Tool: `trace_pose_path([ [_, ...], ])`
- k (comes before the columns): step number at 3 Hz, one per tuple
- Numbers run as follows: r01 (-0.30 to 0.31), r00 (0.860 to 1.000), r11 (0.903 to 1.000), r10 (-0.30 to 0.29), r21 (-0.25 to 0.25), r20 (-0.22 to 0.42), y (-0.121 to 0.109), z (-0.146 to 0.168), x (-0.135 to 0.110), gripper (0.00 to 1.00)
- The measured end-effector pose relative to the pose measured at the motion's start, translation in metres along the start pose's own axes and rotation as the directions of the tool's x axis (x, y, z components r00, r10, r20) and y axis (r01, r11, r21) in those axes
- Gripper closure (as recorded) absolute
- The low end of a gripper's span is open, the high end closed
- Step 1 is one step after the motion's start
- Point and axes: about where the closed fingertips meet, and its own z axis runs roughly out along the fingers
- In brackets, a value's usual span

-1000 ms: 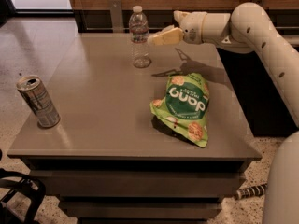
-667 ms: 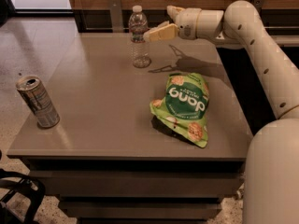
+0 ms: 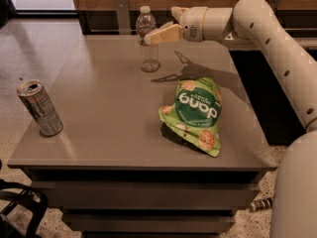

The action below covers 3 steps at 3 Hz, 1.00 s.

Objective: Move water bottle near redbull can

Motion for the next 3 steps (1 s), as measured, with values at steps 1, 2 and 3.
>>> trace_pose_path([
  [1,-0.023,1.000,0.9994,0.023,-0.027,-0.011,0.016,0.010,0.001,0.00],
  [2,-0.041,0.999,0.9980,0.041,-0.048,-0.007,0.024,0.019,0.003,0.00],
  [3,-0.056,0.998,0.9963,0.058,-0.066,0.022,0.028,0.034,0.010,0.00],
])
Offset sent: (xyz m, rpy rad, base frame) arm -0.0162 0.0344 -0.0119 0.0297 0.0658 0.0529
